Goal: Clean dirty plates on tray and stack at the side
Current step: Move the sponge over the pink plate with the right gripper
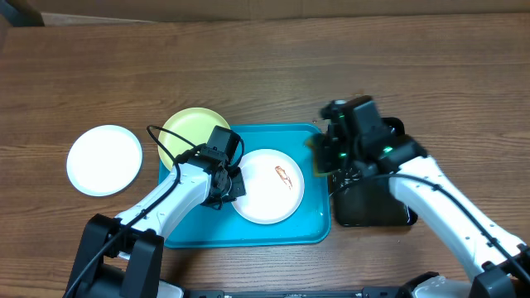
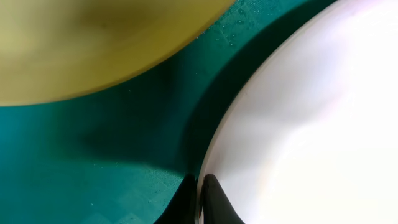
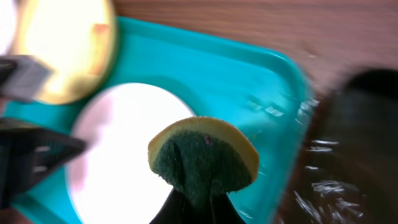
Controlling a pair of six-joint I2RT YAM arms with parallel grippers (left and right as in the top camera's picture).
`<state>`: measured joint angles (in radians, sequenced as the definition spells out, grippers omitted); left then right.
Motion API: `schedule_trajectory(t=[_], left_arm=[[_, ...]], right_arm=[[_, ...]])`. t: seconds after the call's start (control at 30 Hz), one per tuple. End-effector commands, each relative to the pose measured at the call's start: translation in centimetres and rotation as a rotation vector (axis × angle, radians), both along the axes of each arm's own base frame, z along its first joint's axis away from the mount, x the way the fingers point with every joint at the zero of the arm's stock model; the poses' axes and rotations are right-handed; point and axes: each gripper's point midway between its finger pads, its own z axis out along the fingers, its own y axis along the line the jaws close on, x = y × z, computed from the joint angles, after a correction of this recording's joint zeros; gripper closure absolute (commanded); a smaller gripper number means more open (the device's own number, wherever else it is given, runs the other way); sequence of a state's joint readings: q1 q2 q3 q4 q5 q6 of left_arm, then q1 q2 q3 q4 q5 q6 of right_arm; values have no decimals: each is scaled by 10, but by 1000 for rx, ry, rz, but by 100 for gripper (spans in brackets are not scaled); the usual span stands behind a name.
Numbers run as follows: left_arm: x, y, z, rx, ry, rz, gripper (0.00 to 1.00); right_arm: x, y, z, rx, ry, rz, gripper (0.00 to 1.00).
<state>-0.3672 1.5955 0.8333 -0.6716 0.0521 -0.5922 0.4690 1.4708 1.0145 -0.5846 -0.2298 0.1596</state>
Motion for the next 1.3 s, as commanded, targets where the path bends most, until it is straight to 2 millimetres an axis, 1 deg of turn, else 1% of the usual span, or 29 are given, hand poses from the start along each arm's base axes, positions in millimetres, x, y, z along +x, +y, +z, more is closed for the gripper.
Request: schedule_trajectory(t=[0.0,0.1,0.13,0.17,0.23,0.4,0.5,0.6,0.7,0.8,0.9,0.93,0.97,1.07,1.1,1.13,1.17,1.2,1.27], left_arm=[[3,-1,1,9,-14,-28,96],[2,-1,1,10,-13,-28,96],[2,-1,1,9,-13,-28,96],[2,-1,1,9,-13,-28,96],[2,-1,1,9,-13,-28,96],[2,-1,1,9,-14,-28,95],[2,-1,1,9,-13,-28,95],[2,-1,1,9,-12,-28,95],[2,-1,1,9,-13,-28,95],[2,-1,1,9,-13,-28,95],[2,-2,1,6,-12,-29,95],[2,-1,1,6,-12,-29,95],[2,-1,1,7,-11,-29,95],[1,-1,1,8,-9,-29,95],[1,-1,1,8,-8,-29,95],[1,-1,1,8,-8,-29,94],[1,-1,1,8,-8,-29,94],[1,-1,1,8,-8,-29,94],[1,-1,1,8,-8,-29,94]], right_arm=[[-1,34,5,11,-58,90,96],[-5,55,-9,-67,-125,203,96],[-6,59,-14,-98,-142,227,96],[-7,62,-25,-177,-173,253,96],[-7,63,-35,-259,-201,259,96],[-13,82,-54,-326,-250,379,96],[-4,75,-66,-430,-294,373,96],[4,69,-70,-494,-324,377,96],[7,72,-67,-494,-348,392,96],[2,80,-69,-448,-334,421,93],[-2,81,-76,-444,-312,434,59],[-2,80,-78,-448,-306,436,49],[-2,79,-79,-450,-302,436,48],[0,76,-79,-458,-301,420,48],[0,75,-79,-461,-301,417,50],[1,74,-79,-461,-299,415,55],[1,74,-79,-460,-297,409,68],[2,73,-80,-455,-289,394,80],[2,70,-82,-455,-280,382,87]])
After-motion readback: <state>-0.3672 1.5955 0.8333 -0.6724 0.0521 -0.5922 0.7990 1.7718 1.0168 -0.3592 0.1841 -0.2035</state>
